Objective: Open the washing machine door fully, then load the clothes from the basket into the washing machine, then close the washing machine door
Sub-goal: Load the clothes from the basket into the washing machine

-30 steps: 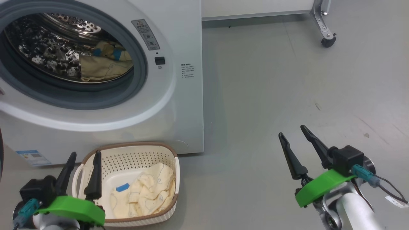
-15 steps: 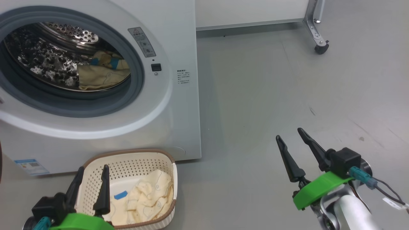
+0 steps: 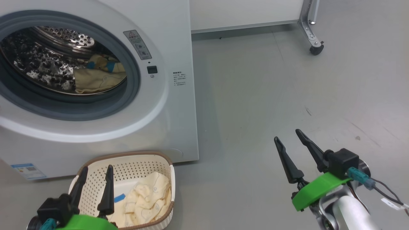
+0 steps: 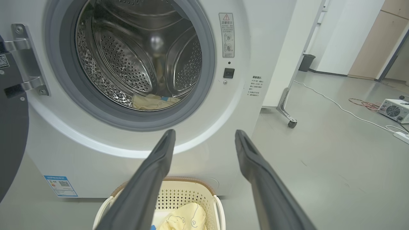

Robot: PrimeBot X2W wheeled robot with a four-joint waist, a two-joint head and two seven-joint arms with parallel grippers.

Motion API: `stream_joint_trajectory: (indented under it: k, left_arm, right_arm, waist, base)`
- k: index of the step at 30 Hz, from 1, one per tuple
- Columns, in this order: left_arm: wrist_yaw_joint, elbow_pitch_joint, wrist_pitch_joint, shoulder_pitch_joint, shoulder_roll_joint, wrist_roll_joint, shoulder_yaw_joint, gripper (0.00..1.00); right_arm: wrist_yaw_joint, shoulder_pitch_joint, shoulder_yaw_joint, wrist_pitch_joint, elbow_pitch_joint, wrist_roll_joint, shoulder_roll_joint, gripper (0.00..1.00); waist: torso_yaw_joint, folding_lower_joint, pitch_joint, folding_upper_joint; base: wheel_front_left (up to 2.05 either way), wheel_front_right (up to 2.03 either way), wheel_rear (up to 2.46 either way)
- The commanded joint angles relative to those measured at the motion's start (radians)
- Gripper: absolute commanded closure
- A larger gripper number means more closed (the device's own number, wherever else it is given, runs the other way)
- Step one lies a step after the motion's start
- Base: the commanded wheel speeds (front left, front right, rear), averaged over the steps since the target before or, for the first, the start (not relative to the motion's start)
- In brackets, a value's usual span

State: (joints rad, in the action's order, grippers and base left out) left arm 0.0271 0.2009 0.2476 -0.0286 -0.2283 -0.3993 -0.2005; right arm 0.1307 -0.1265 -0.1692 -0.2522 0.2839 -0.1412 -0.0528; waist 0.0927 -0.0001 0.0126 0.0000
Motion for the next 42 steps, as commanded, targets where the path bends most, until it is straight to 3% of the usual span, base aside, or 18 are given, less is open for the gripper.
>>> stream_joint_trajectory:
  k: [1, 42]
  left_arm:
    - [0.005, -0.023, 0.014, -0.025, -0.011, 0.015, 0.049, 0.00]
    - [0.071, 0.015, 0.014, -0.033, 0.071, 0.131, 0.125, 0.00]
  right_arm:
    - [0.000, -0.021, -0.022, -0.010, -0.027, -0.005, 0.003, 0.00]
    - [0.000, -0.028, -0.018, -0.010, -0.027, 0.000, 0.003, 0.00]
  waist:
    - [0.001, 0.0001, -0.001, 0.0000]
    - [-0.001, 0.0001, -0.041, 0.0000]
  base:
    - [0.00, 0.00, 0.00]
    - [0.00, 0.00, 0.00]
